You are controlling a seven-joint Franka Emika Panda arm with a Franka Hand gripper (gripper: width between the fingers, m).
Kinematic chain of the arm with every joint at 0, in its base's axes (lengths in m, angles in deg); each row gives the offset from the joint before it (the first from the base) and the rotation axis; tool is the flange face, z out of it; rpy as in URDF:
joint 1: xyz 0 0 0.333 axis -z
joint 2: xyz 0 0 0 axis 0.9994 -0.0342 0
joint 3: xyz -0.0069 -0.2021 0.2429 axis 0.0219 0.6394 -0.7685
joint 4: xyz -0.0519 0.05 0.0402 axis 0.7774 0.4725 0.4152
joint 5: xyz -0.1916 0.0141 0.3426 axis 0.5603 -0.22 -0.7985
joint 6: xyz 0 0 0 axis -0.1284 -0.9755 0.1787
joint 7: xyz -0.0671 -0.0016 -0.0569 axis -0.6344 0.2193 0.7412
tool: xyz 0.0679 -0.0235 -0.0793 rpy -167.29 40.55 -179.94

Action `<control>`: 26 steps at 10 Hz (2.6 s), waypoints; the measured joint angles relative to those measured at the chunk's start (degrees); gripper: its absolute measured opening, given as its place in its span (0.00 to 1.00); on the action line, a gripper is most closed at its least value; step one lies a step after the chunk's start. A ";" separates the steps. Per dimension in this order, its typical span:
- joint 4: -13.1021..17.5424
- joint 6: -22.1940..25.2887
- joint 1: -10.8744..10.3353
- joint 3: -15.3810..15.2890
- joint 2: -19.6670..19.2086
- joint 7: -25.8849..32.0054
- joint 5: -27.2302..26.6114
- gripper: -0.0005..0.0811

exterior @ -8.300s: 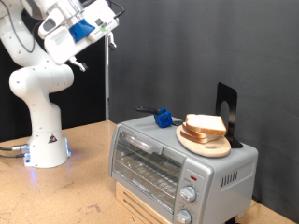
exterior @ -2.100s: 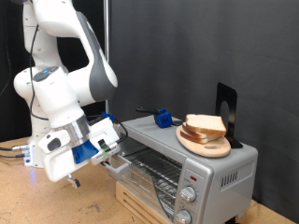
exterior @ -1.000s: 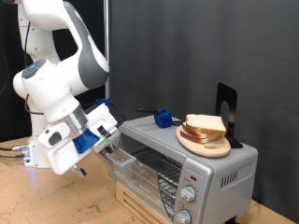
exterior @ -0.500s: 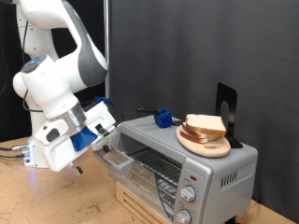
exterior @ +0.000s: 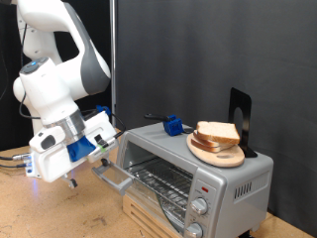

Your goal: Make a piece of toast with the oven

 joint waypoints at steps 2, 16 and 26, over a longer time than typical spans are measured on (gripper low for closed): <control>-0.18 -3.30 -0.03 -0.12 -2.04 -1.31 -0.12 0.84; 1.89 1.21 0.10 -0.59 -5.25 12.52 -14.14 0.84; -2.13 -1.83 3.56 -1.60 0.15 4.17 2.99 0.84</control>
